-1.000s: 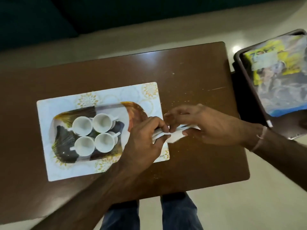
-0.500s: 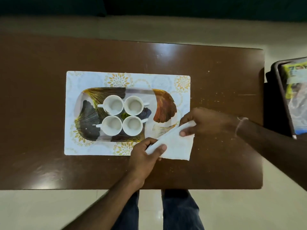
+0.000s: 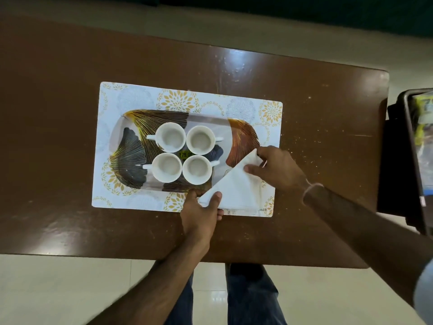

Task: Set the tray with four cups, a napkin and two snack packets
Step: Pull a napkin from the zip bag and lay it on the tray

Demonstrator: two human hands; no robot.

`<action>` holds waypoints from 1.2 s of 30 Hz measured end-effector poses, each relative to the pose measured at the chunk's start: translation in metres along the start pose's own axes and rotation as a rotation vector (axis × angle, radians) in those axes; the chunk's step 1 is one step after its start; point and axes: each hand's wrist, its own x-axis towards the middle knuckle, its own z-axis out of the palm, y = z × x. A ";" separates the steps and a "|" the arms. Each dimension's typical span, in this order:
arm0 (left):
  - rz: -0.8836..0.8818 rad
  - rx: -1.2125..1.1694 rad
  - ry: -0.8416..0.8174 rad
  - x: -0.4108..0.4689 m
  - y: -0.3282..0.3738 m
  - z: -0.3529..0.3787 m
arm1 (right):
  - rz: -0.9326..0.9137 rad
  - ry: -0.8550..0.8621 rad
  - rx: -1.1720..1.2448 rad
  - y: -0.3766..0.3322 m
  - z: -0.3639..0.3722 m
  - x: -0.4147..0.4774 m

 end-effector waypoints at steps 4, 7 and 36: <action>0.088 0.009 0.065 0.003 0.001 0.002 | -0.002 0.174 -0.114 -0.008 0.016 -0.009; 0.103 0.052 0.142 -0.002 0.005 0.000 | -0.110 0.363 -0.328 -0.015 0.025 -0.024; 0.690 1.213 -0.212 -0.024 -0.030 0.001 | -0.210 0.050 -0.537 0.035 0.034 -0.038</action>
